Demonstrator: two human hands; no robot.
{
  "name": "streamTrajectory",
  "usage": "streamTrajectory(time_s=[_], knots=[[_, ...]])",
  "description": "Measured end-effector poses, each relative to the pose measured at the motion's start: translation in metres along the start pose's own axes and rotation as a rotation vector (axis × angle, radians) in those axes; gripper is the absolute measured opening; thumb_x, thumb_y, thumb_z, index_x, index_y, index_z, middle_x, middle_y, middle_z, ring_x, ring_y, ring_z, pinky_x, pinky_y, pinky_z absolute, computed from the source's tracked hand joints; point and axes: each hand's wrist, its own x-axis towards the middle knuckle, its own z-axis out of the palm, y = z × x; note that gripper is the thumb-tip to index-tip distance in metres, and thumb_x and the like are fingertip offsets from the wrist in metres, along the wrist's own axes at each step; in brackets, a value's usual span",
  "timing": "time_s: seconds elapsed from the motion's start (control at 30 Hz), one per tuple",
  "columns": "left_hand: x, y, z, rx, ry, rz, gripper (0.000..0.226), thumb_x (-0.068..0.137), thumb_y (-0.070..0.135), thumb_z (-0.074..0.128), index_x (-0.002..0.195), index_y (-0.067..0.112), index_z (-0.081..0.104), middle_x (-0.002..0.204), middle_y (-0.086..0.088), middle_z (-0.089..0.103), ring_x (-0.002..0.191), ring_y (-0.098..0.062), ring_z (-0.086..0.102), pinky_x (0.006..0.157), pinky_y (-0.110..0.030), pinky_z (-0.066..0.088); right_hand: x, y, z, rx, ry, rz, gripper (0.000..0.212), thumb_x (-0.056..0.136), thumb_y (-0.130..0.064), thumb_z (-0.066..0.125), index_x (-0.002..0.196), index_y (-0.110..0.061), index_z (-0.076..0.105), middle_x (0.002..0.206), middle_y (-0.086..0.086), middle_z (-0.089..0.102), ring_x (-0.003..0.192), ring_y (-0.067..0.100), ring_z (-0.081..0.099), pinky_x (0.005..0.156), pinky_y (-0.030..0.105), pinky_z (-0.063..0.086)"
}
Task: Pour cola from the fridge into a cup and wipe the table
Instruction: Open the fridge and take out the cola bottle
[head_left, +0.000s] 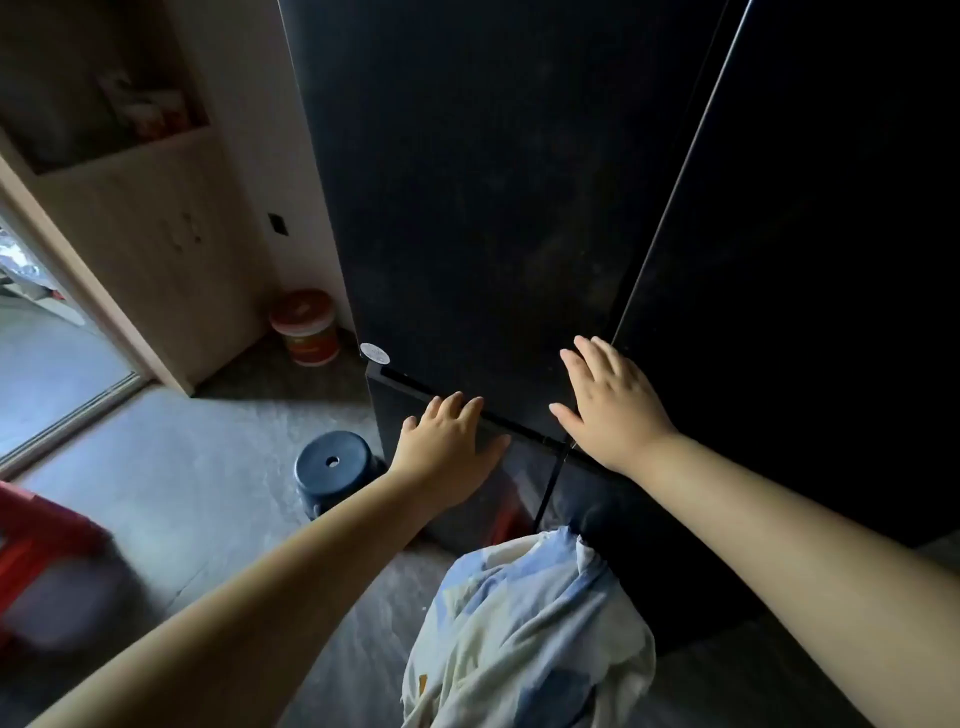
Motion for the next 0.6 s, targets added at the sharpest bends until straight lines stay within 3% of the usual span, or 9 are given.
streamTrajectory(time_s=[0.1,0.2,0.27,0.33,0.47,0.6], knots=[[0.008,0.009,0.002,0.053,0.026,0.005,0.070,0.093,0.062,0.033,0.150,0.022,0.022,0.157,-0.002,0.022,0.145,-0.023,0.014,0.114,-0.045,0.021,0.004,0.010,0.008,-0.005,0.022,-0.017,0.068,0.097,-0.045,0.039,0.149,-0.007,0.019,0.158,0.013,0.013,0.147,0.027,0.008,0.116,0.038,0.014],[0.021,0.008,0.008,0.038,0.032,0.003,0.070,0.092,0.062,0.033,0.149,0.022,0.024,0.156,-0.002,0.024,0.145,-0.022,0.017,0.113,-0.046,0.023,0.011,0.015,0.020,-0.082,0.099,-0.098,0.068,0.092,-0.041,0.053,0.144,-0.003,0.033,0.154,0.017,0.025,0.144,0.031,0.020,0.114,0.043,0.023],[0.031,0.004,0.014,-0.019,-0.006,-0.022,0.068,0.093,0.060,0.035,0.149,0.023,0.025,0.156,-0.002,0.025,0.144,-0.021,0.020,0.112,-0.045,0.025,0.018,0.021,0.024,-0.176,0.165,-0.148,0.070,0.082,-0.038,0.067,0.137,-0.001,0.045,0.149,0.021,0.036,0.139,0.035,0.032,0.109,0.047,0.032],[0.045,-0.002,0.022,-0.141,-0.058,-0.068,0.066,0.093,0.058,0.037,0.148,0.023,0.027,0.154,-0.002,0.028,0.141,-0.022,0.026,0.111,-0.043,0.028,0.027,0.026,0.029,-0.292,0.200,-0.183,0.073,0.077,-0.037,0.070,0.137,-0.001,0.047,0.148,0.021,0.037,0.138,0.035,0.033,0.110,0.047,0.031],[0.080,-0.013,0.043,-0.632,-0.211,-0.263,0.063,0.093,0.055,0.041,0.145,0.019,0.036,0.145,-0.007,0.042,0.129,-0.025,0.043,0.104,-0.036,0.036,0.041,0.034,0.043,-0.532,0.195,-0.178,0.079,0.084,-0.038,0.057,0.147,-0.002,0.026,0.157,0.018,0.016,0.146,0.033,0.013,0.117,0.046,0.013],[0.111,-0.027,0.073,-1.521,-0.408,-0.697,0.063,0.096,0.053,0.038,0.146,0.015,0.033,0.145,-0.009,0.041,0.133,-0.027,0.039,0.107,-0.045,0.029,0.038,0.040,0.054,-0.671,0.162,-0.120,0.076,0.093,-0.031,0.042,0.151,-0.003,0.001,0.160,0.013,-0.005,0.147,0.029,-0.004,0.119,0.043,0.010]])
